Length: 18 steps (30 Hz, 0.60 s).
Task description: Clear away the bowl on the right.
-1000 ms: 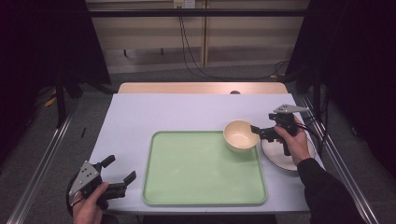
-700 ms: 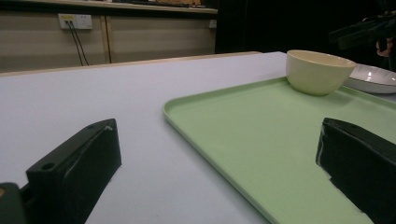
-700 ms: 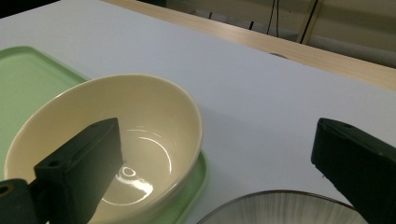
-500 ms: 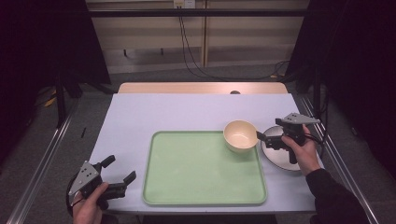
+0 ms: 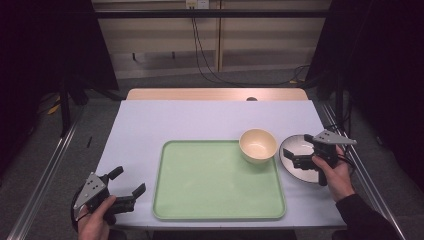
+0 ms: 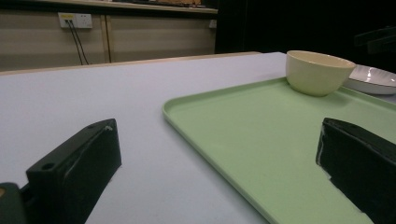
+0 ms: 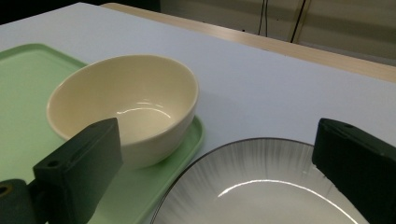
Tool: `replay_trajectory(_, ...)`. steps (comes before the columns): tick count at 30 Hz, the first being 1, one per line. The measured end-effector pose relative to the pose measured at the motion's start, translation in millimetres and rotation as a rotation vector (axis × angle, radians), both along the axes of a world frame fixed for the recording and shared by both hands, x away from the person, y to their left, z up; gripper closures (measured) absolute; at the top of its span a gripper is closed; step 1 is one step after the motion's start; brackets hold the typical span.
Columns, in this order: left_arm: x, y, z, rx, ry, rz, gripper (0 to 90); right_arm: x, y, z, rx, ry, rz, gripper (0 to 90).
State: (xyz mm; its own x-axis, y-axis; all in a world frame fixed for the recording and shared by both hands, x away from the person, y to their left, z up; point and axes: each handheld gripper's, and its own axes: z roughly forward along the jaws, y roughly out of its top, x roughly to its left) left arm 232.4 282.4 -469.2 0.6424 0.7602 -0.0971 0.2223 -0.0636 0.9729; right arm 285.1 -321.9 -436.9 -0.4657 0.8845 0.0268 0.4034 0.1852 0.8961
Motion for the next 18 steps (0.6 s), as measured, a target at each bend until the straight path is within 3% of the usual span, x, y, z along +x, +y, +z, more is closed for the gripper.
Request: replay_trajectory(18, -0.8, -0.3, 0.5, -0.007, 0.001, 0.002, 0.0, -39.5, -7.7, -6.6, 0.026, -0.034, 0.003, 1.4)
